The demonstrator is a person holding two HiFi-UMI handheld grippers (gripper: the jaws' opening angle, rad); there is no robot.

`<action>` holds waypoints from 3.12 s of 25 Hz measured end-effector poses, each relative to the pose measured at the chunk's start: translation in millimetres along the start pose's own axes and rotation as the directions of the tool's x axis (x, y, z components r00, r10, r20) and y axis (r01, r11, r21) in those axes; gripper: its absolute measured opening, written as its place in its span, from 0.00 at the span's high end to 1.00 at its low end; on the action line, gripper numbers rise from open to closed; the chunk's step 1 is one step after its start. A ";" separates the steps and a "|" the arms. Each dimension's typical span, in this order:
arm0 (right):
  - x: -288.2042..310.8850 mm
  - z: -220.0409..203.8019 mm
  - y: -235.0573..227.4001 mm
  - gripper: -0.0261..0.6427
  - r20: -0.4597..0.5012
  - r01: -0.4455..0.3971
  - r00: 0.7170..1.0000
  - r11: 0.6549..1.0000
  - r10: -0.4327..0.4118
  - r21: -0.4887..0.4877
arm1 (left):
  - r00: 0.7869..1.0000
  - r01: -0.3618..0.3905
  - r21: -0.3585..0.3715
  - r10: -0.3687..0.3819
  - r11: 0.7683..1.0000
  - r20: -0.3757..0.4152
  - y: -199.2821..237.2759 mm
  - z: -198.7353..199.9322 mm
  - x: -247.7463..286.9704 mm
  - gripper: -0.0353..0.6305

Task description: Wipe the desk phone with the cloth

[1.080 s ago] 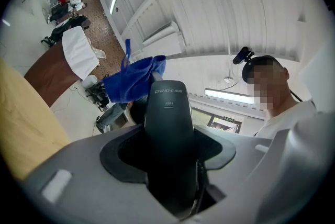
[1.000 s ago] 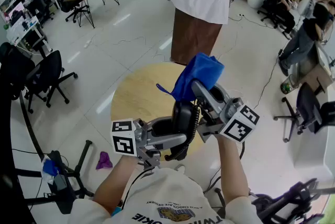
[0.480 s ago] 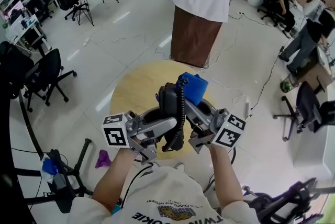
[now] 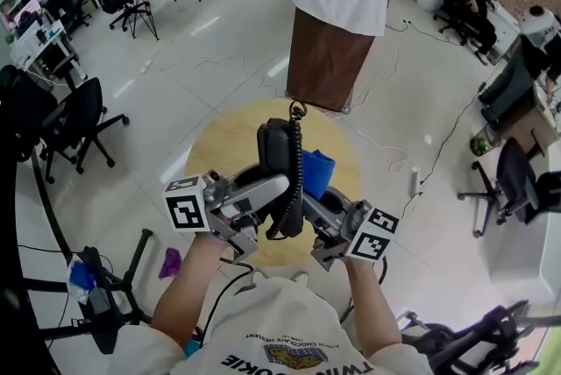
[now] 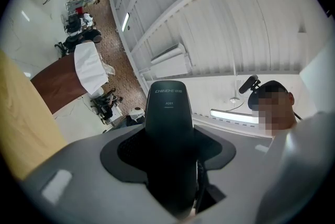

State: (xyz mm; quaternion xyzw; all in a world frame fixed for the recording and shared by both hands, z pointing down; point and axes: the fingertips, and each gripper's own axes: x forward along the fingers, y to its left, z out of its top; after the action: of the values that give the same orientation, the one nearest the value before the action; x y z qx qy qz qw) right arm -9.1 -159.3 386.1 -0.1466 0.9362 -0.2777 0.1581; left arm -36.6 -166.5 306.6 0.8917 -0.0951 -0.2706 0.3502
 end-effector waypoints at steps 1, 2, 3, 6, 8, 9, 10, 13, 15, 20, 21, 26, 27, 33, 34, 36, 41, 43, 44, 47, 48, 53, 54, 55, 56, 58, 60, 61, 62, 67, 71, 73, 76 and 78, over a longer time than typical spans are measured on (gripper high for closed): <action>-1.3 -4.7 -0.2 0.87 -0.004 0.001 1.000 1.000 -0.001 0.006 | 1.000 -0.001 0.000 0.001 1.000 0.002 0.7 1.6 0.1 0.57; -2.8 -9.4 -0.2 0.87 -0.008 0.003 1.000 1.000 -0.003 0.013 | 1.000 -0.003 0.001 0.003 1.000 0.004 1.5 2.9 0.1 0.57; -4.2 -14.0 0.0 0.87 -0.012 0.005 1.000 1.000 -0.005 0.020 | 1.000 -0.004 0.002 0.004 1.000 0.004 2.1 3.9 -0.1 0.57; -8.6 -27.1 1.5 0.87 -0.021 0.012 1.000 0.999 -0.012 0.039 | 1.000 -0.008 0.003 0.008 1.000 0.006 3.3 6.6 -0.5 0.57; -12.0 -35.7 2.4 0.87 -0.028 0.019 0.999 0.999 -0.018 0.050 | 1.000 -0.012 0.003 0.012 1.000 0.007 4.6 7.8 0.0 0.57; -13.6 -39.9 3.0 0.87 -0.031 0.022 0.999 0.998 -0.020 0.057 | 1.000 -0.015 0.003 0.015 1.000 0.007 5.5 8.4 0.4 0.57; -15.0 -43.7 3.9 0.87 -0.034 0.023 0.999 0.998 -0.021 0.063 | 1.000 -0.018 0.004 0.018 1.000 0.007 6.4 9.1 1.0 0.57; -18.2 -53.2 8.7 0.87 -0.041 0.019 0.999 0.997 -0.016 0.081 | 0.999 -0.033 0.010 0.033 0.999 0.003 9.6 9.8 3.1 0.57; -19.5 -58.8 13.2 0.87 -0.047 0.016 0.999 0.996 -0.012 0.084 | 0.999 -0.043 0.011 0.043 0.999 -0.001 11.5 8.7 3.6 0.57; -25.9 -73.6 25.8 0.87 -0.064 0.006 0.998 0.995 0.001 0.097 | 0.998 -0.061 -0.002 0.061 0.998 -0.005 18.0 5.9 1.9 0.57; -27.7 -76.0 27.7 0.87 -0.065 0.007 0.998 0.995 -0.001 0.101 | 0.998 -0.067 -0.003 0.067 0.998 -0.005 19.4 5.7 1.4 0.57; -29.4 -84.4 35.7 0.87 -0.079 0.009 0.997 0.995 -0.001 0.096 | 0.996 -0.090 -0.012 0.090 0.996 -0.006 25.2 4.7 -3.2 0.57; -29.2 -84.3 37.0 0.87 -0.081 0.007 0.997 0.996 0.001 0.094 | 0.996 -0.090 -0.017 0.090 0.996 -0.005 25.7 4.3 -3.5 0.57; -33.8 -83.9 36.9 0.87 -0.083 0.016 0.996 0.996 -0.009 0.087 | 0.996 -0.092 -0.023 0.092 0.995 -0.002 27.4 2.2 -4.1 0.57; -35.5 -83.7 35.6 0.87 -0.084 0.023 0.996 0.996 -0.016 0.085 | 0.995 -0.096 -0.023 0.096 0.995 -0.003 28.0 1.6 -4.5 0.57; -39.4 -81.5 32.0 0.87 -0.083 0.043 0.996 0.996 -0.036 0.078 | 0.994 -0.109 -0.019 0.109 0.994 -0.003 29.4 1.0 -6.3 0.57; -49.1 -69.8 20.1 0.87 -0.053 0.102 0.994 0.991 -0.097 0.089 | 0.986 -0.161 -0.002 0.161 0.987 0.034 34.5 6.1 -16.9 0.57; -54.5 -63.3 12.5 0.87 -0.036 0.148 0.989 0.986 -0.145 0.078 | 0.980 -0.193 0.016 0.192 0.981 0.047 37.0 7.4 -22.9 0.57; -57.7 -59.0 8.6 0.87 -0.024 0.177 0.984 0.982 -0.176 0.066 | 0.976 -0.215 0.029 0.213 0.976 0.048 39.0 7.0 -26.4 0.57; -65.8 -42.5 0.5 0.87 0.014 0.272 0.962 0.962 -0.272 0.004 | 0.953 -0.303 0.072 0.301 0.950 0.032 50.2 1.0 -39.6 0.57; -67.1 -36.8 0.0 0.87 0.026 0.295 0.955 0.955 -0.294 -0.020 | 0.941 -0.338 0.082 0.338 0.938 0.021 56.8 -3.6 -44.9 0.57; -61.6 -15.9 9.0 0.87 0.058 0.323 0.946 0.942 -0.318 -0.097 | 0.834 -0.544 0.062 0.547 0.837 -0.068 110.5 -46.3 -76.2 0.57; -59.5 -14.7 10.8 0.87 0.058 0.320 0.947 0.942 -0.316 -0.099 | 0.804 -0.583 0.067 0.587 0.809 -0.094 121.8 -56.4 -82.8 0.57; -57.8 -14.2 12.2 0.87 0.056 0.316 0.948 0.944 -0.312 -0.097 | 0.774 -0.618 0.075 0.622 0.783 -0.118 132.2 -66.3 -89.0 0.57; -56.5 -14.2 13.1 0.87 0.055 0.311 0.950 0.946 -0.307 -0.092 | 0.745 -0.647 0.085 0.652 0.758 -0.140 141.8 -75.8 -94.6 0.57; -55.3 -14.8 13.9 0.87 0.051 0.304 0.953 0.949 -0.300 -0.088 | 0.689 -0.694 0.116 0.702 0.711 -0.180 158.9 -92.6 -104.4 0.57; -55.6 -15.8 13.1 0.87 0.046 0.306 0.952 0.947 -0.303 -0.095 | 0.630 -0.734 0.149 0.746 0.663 -0.215 175.2 -106.8 -113.0 0.57; -55.9 -16.2 12.4 0.87 0.045 0.309 0.951 0.946 -0.306 -0.097 | 0.600 -0.752 0.161 0.765 0.639 -0.233 183.6 -113.6 -117.0 0.57; -56.2 -16.4 11.5 0.87 0.044 0.312 0.950 0.945 -0.309 -0.095 | 0.571 -0.769 0.170 0.782 0.616 -0.251 192.2 -120.6 -121.0 0.57; -57.1 -18.7 7.6 0.87 0.043 0.329 0.944 0.941 -0.327 -0.082 | 0.406 -0.837 0.240 0.852 0.492 -0.330 233.9 -147.6 -141.7 0.57; -58.6 -19.7 4.8 0.87 0.036 0.357 0.934 0.928 -0.355 -0.107 | 0.301 -0.862 0.290 0.880 0.416 -0.367 256.2 -158.1 -153.7 0.57; -60.0 -23.0 0.2 0.87 0.026 0.404 0.914 0.902 -0.405 -0.154 | 0.258 -0.861 0.326 0.887 0.391 -0.382 263.2 -163.1 -156.4 0.57; -60.3 -31.3 -9.9 0.87 0.011 0.490 0.863 0.833 -0.504 -0.258 | 0.199 -0.850 0.381 0.892 0.363 -0.406 273.1 -171.7 -158.3 0.57; -57.0 -36.5 -12.4 0.87 0.002 0.506 0.849 0.812 -0.529 -0.292 | 0.169 -0.843 0.406 0.889 0.354 -0.426 279.3 -178.9 -160.6 0.57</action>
State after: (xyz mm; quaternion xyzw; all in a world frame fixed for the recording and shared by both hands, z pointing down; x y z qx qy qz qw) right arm 31.1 -131.3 434.5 -0.4057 0.8960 -0.1797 0.0171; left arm -67.0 -212.0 671.1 0.7231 -0.4808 0.2693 0.4164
